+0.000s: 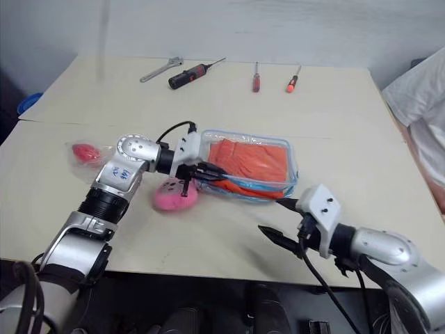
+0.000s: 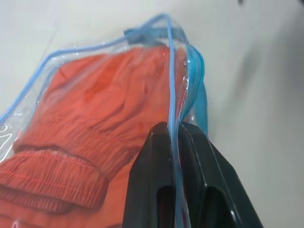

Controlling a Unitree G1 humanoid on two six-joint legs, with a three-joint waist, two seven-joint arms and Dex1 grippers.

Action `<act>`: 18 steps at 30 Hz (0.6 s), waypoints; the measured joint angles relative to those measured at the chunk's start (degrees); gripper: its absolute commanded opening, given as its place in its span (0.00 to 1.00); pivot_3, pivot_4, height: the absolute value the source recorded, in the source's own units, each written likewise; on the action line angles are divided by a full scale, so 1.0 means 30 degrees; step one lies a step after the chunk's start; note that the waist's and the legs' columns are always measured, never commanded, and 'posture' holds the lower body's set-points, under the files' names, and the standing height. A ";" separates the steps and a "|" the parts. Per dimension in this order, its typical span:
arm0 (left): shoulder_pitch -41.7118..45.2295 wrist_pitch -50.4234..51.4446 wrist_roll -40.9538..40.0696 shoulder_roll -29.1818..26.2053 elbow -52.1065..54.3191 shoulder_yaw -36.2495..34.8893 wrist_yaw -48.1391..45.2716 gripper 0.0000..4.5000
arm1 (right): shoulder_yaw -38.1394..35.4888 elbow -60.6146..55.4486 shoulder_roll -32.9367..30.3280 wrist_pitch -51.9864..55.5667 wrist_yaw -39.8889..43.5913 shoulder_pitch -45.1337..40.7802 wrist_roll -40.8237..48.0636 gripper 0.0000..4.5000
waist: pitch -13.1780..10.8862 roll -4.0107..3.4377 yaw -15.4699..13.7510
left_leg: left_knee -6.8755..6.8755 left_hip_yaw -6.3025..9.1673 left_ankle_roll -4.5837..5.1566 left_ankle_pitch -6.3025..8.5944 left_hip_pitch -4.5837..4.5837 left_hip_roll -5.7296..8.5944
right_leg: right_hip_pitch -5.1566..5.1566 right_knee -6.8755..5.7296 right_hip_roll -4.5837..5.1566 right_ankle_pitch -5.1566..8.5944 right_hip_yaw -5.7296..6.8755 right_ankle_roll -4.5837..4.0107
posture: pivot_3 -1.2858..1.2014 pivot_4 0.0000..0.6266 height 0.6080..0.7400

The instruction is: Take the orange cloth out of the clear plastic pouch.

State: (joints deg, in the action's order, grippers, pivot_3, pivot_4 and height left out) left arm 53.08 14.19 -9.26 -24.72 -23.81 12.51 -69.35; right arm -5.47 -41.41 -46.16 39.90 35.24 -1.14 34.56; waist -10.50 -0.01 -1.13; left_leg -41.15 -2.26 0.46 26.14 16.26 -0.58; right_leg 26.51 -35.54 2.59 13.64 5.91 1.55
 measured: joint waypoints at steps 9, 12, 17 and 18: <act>-0.1008 0.1134 -0.0106 0.0157 0.1599 -0.0056 0.0779 0.08 | 0.6924 0.5601 0.2080 -0.3213 -0.1157 -0.6427 -0.7846 0.37 | 0.0001 -0.0001 0.0041 | -0.0003 0.0031 -0.0003 -0.0003 0.0022 -0.0010 | 0.0027 0.0002 0.0013 0.0007 0.0027 -0.0013 | 0.52 0.24 1.00; -0.1307 0.1105 -0.0057 0.0188 0.2106 -0.0072 0.1195 0.08 | 0.7422 0.7183 0.3200 -0.3787 -0.1608 -0.6875 -0.9208 0.54 | 0.0001 -0.0002 -0.0033 | -0.0016 0.0031 -0.0002 -0.0004 0.0044 -0.0003 | 0.0035 0.0006 0.0029 0.0006 0.0037 -0.0011 | 0.52 0.24 1.00; -0.1877 0.1146 0.0024 0.0392 0.2866 -0.0056 0.1783 0.08 | 0.7759 0.8102 0.3999 -0.4167 -0.2081 -0.6949 -1.1042 0.75 | 0.0001 -0.0004 -0.0019 | -0.0025 0.0047 -0.0003 -0.0004 0.0061 -0.0009 | 0.0037 0.0010 0.0032 0.0006 0.0050 -0.0011 | 0.52 0.24 1.00; -0.2026 0.1171 0.0024 0.0423 0.3075 -0.0056 0.1856 0.08 | 0.7759 0.8129 0.4143 -0.4167 -0.2089 -0.6944 -1.1190 0.75 | 0.0002 -0.0004 -0.0015 | -0.0026 0.0046 -0.0003 -0.0004 0.0060 -0.0009 | 0.0036 0.0008 0.0032 0.0006 0.0049 -0.0011 | 0.52 0.24 1.00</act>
State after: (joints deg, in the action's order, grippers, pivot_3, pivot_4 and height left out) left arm 47.01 17.71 -9.18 -23.44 -14.59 12.34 -63.78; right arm 17.80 -17.02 -33.74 27.40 28.98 -21.97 0.99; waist -10.49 -0.02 -1.18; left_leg -41.22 -2.12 0.45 26.12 16.44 -0.61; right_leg 26.62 -35.52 2.68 13.66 6.06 1.52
